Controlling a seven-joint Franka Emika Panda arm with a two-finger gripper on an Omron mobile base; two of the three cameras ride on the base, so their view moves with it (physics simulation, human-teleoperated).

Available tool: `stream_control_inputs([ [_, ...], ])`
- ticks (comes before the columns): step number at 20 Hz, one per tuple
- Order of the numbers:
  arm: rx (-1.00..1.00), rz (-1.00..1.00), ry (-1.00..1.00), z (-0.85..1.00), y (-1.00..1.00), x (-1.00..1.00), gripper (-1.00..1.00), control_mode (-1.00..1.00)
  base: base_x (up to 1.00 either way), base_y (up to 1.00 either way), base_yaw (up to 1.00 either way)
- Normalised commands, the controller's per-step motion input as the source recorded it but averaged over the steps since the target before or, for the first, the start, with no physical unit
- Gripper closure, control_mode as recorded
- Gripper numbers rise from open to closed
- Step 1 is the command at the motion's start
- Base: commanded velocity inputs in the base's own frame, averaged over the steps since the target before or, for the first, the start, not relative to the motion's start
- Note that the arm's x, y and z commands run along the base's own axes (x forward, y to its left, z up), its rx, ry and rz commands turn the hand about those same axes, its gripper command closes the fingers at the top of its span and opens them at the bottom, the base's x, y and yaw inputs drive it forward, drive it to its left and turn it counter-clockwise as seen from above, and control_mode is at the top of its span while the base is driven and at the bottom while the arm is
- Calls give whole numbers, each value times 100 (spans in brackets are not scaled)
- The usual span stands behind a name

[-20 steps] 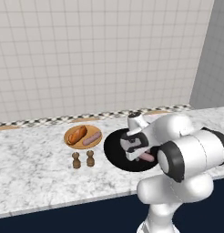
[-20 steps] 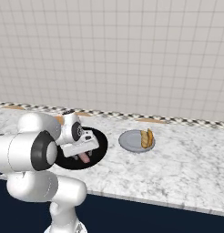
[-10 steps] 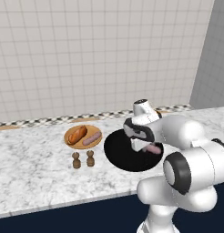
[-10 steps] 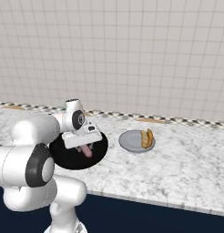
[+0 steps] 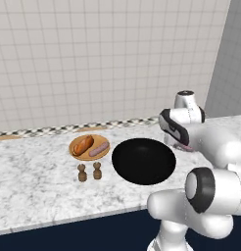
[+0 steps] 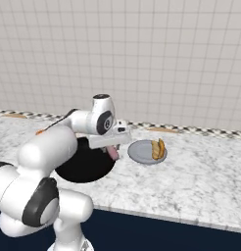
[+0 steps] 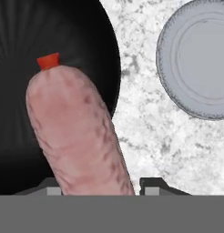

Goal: Place one bun and one sausage from the bowl on each plate.

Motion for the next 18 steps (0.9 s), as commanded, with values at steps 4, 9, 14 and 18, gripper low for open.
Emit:
stream_control_inputs([
  [4, 0, -11, -1, -3, -50, 96, 100, -100, 0, 0, 0],
  [9, 0, -8, -1, -34, -55, 74, 100, -100, 0, 0, 0],
  [14, 0, -3, -2, -61, -34, 48, 100, -100, 0, 0, 0],
  [18, 0, -3, -5, -58, -32, 28, 100, -100, 0, 0, 0],
])
